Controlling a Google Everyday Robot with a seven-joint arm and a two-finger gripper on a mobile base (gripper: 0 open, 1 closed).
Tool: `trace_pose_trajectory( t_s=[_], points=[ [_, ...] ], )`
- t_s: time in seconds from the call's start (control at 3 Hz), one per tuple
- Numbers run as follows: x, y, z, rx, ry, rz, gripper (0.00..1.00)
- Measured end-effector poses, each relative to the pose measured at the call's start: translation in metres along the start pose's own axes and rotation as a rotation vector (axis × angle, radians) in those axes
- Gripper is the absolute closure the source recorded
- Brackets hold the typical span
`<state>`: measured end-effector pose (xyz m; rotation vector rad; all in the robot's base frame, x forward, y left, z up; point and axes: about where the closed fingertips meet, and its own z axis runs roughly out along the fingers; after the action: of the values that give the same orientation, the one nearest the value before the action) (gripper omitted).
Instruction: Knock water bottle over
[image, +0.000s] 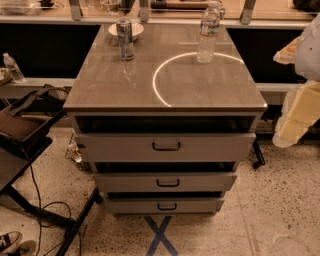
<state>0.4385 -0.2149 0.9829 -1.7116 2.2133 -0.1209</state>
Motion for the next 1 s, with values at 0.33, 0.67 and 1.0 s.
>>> trace_pose_trajectory(
  t_s=[0.33, 0.67, 1.0],
  points=[
    [0.0, 0.0, 0.0, 0.0, 0.0, 0.0, 0.0],
    [0.003, -0.028, 0.004, 0.096, -0.087, 0.092, 0.0],
    [0.016, -0.058, 0.016, 0.195, -0.283, 0.274, 0.0]
  ],
)
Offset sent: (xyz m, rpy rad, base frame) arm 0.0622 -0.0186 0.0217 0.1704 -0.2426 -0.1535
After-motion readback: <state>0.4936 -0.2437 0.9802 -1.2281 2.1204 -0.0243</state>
